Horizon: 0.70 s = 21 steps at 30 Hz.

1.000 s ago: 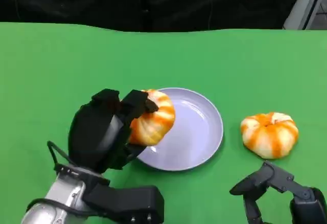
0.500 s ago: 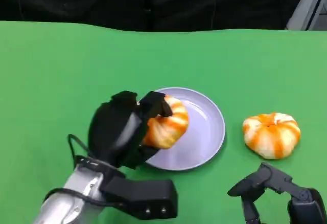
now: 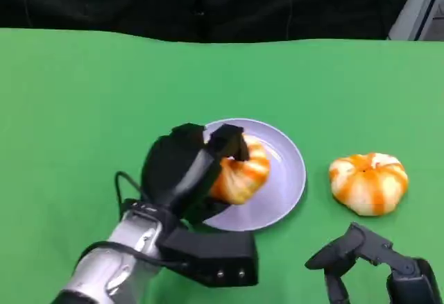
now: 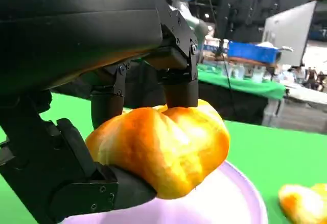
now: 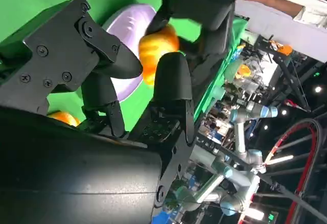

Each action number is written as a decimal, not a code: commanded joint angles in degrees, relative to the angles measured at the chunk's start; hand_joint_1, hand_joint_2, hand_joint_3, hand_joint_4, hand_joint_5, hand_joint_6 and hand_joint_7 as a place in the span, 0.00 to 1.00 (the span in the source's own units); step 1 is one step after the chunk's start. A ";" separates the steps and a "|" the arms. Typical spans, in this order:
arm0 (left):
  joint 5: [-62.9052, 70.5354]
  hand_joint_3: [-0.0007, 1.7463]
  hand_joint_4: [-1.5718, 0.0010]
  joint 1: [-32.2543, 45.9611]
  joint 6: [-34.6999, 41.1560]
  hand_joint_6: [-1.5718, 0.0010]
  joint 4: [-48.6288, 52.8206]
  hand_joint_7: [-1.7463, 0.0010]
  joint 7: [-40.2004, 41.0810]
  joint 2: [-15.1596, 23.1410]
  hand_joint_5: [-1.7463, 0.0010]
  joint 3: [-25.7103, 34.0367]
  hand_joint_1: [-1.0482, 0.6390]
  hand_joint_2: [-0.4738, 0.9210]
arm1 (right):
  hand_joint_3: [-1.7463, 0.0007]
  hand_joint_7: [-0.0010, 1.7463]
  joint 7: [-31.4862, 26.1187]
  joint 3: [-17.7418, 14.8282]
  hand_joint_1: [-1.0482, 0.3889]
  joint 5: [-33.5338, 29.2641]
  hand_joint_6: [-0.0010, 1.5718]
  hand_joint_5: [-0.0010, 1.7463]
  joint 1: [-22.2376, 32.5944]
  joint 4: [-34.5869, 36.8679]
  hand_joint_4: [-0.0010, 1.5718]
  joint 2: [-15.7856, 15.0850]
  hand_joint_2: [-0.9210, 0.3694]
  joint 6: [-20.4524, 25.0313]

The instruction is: Grasp the bread from the table and place it into the plate.

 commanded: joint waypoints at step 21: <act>-1.32 0.24 1.00 0.87 15.07 0.97 -9.20 0.99 -30.00 2.60 0.98 -3.19 0.18 1.00 | 0.25 0.69 -0.42 0.17 0.66 -0.42 0.49 0.91 0.83 -1.13 0.43 -0.19 0.45 0.40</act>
